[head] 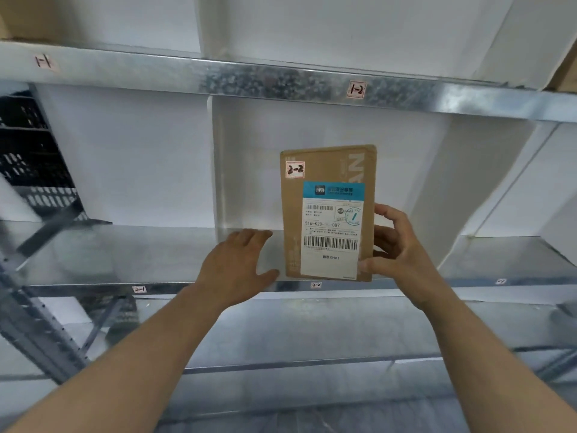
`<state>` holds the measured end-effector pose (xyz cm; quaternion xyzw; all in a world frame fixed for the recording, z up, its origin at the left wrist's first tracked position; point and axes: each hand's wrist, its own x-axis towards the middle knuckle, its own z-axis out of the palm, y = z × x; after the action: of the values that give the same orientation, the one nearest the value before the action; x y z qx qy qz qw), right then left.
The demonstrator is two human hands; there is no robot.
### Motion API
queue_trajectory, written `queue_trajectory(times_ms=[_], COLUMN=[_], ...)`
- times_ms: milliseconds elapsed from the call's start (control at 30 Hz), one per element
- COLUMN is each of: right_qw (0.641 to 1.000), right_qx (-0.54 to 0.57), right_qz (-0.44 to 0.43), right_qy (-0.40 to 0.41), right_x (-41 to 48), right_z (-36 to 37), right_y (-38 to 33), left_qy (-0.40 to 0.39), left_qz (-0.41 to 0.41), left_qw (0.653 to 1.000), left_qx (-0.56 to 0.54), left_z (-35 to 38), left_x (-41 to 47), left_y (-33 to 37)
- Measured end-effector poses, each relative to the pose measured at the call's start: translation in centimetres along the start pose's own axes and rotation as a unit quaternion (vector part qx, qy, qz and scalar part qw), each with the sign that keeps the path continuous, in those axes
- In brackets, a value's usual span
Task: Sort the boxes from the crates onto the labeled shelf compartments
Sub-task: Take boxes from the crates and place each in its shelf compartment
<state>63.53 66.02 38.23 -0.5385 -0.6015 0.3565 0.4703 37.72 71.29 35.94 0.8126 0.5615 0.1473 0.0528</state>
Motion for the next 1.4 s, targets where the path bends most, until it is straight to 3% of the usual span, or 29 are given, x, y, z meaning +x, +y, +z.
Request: queue_trajectory(times_ms=[467, 533, 633, 767, 933, 1400], right_qw=[0.997, 0.996, 0.994, 0.99, 0.983, 0.968], right_qx=[0.003, 0.001, -0.005, -0.026, -0.063, -0.196], right_qz=[0.011, 0.016, 0.025, 0.033, 0.049, 0.083], right_qy=[-0.08, -0.091, -0.103, -0.135, -0.166, -0.135], right_x=[11.1, 12.1, 13.2, 14.2, 14.9, 13.3], right_z=[0.7, 1.1, 1.9, 3.5, 5.3, 5.7], right_y=[7.3, 8.4, 9.8, 11.4, 13.1, 14.3], left_qy=[-0.029, -0.048, -0.052, 0.004, 0.035, -0.02], left_qz=[-0.101, -0.102, -0.117, -0.177, -0.205, -0.245], left_qw=[0.994, 0.988, 0.948, 0.904, 0.904, 0.909], left_qx=[-0.013, -0.104, -0.29, -0.389, -0.375, -0.338], left_z=[4.1, 4.8, 6.0, 7.5, 9.6, 11.2], left_x=[7.4, 7.9, 8.4, 9.4, 10.1, 7.3], left_y=[-1.7, -1.9, -1.5, -1.1, -1.7, -2.0])
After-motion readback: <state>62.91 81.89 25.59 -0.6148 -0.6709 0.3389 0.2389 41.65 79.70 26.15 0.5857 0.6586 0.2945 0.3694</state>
